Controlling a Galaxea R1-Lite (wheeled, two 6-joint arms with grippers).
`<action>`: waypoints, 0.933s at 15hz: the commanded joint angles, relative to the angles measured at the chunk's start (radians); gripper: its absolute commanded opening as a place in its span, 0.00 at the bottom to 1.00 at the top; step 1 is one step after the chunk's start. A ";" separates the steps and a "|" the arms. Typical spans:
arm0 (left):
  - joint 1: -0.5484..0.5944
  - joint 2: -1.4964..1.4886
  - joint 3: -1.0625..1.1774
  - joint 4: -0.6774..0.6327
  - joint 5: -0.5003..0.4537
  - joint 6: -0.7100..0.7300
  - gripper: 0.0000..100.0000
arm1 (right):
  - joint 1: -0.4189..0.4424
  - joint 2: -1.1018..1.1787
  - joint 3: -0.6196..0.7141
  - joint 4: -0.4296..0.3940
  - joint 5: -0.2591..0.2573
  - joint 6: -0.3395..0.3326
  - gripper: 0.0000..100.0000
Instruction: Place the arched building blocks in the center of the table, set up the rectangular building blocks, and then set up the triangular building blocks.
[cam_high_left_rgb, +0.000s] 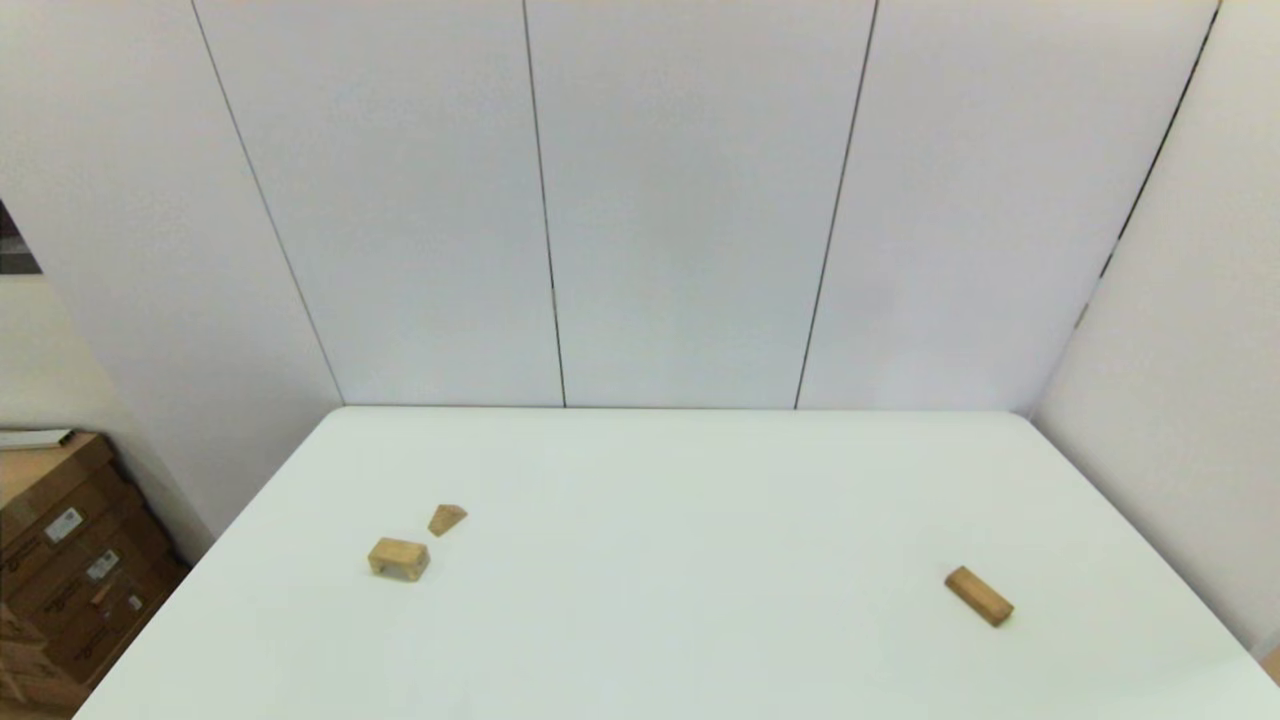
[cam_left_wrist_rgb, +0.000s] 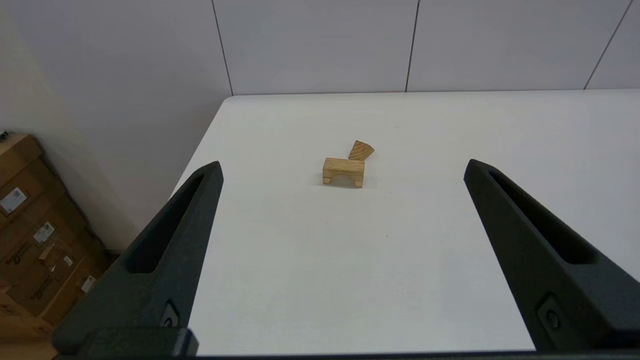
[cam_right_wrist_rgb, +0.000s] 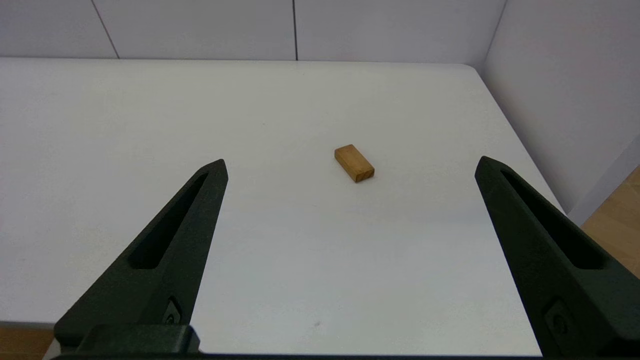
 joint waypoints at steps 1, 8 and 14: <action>0.000 0.001 0.000 0.000 0.000 0.000 1.00 | 0.000 0.002 0.000 0.002 0.001 -0.001 1.00; 0.000 0.001 0.000 0.000 0.000 0.000 1.00 | 0.000 0.000 0.000 0.001 0.001 -0.001 1.00; 0.000 0.001 0.000 0.000 0.000 0.000 1.00 | 0.000 0.000 0.000 0.001 0.001 -0.001 1.00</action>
